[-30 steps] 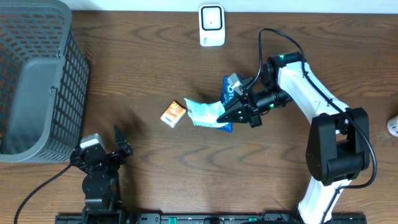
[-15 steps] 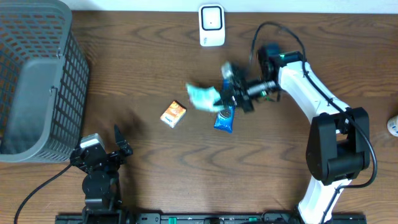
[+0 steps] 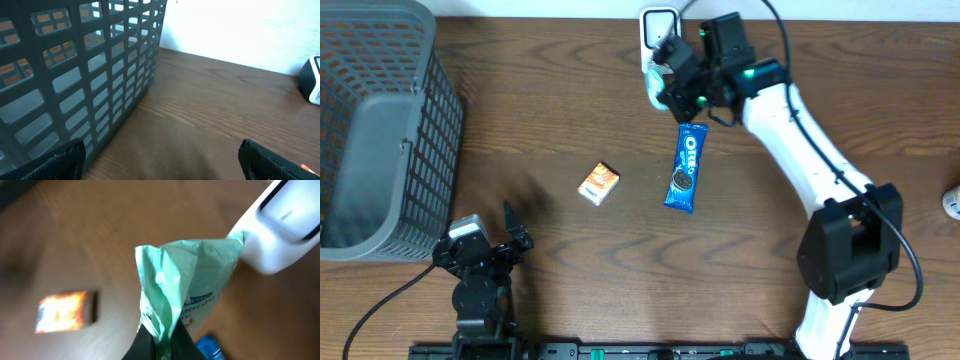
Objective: Scan the item barcode
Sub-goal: 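Raise the wipes pack up to the white scanner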
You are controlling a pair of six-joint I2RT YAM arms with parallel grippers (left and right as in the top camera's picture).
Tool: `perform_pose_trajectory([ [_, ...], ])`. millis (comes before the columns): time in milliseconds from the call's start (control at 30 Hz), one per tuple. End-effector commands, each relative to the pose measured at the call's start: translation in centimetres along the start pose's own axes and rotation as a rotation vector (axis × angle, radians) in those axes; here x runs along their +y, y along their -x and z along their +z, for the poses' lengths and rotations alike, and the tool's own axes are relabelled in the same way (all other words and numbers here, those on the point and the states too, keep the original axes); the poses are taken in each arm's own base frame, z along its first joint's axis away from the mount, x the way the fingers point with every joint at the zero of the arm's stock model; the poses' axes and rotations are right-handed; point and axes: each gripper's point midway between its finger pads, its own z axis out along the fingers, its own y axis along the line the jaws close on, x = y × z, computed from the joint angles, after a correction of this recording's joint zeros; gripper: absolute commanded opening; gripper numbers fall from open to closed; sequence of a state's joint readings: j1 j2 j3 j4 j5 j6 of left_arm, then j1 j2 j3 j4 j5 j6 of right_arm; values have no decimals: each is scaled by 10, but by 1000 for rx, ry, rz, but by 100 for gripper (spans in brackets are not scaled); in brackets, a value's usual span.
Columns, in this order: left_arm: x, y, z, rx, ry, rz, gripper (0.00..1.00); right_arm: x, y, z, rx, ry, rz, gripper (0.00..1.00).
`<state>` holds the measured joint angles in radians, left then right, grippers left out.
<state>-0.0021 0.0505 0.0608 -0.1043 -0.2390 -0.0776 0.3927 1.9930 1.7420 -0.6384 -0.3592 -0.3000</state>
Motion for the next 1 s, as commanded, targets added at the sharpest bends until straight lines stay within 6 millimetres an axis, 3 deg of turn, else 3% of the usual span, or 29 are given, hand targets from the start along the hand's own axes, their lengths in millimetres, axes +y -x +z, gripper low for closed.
perform_pose_trajectory([
  [0, 2, -15, 3, 35, 10, 17, 98, -29, 19, -2, -15, -243, -81, 1],
  [233, 2, -15, 3, 35, 10, 18, 98, -82, 35, 13, -19, -508, -193, 1],
  [467, 2, -15, 3, 35, 10, 18, 98, -111, 36, 54, 178, -673, -394, 1],
  [667, 2, -15, 3, 35, 10, 18, 98, -118, 22, 86, 392, -807, -608, 1],
  [800, 2, -15, 3, 35, 10, 18, 98, -106, 11, 105, 471, -822, -705, 1],
  [967, 2, -15, 3, 35, 10, 18, 98, -106, 11, 102, 509, -847, -745, 1],
])
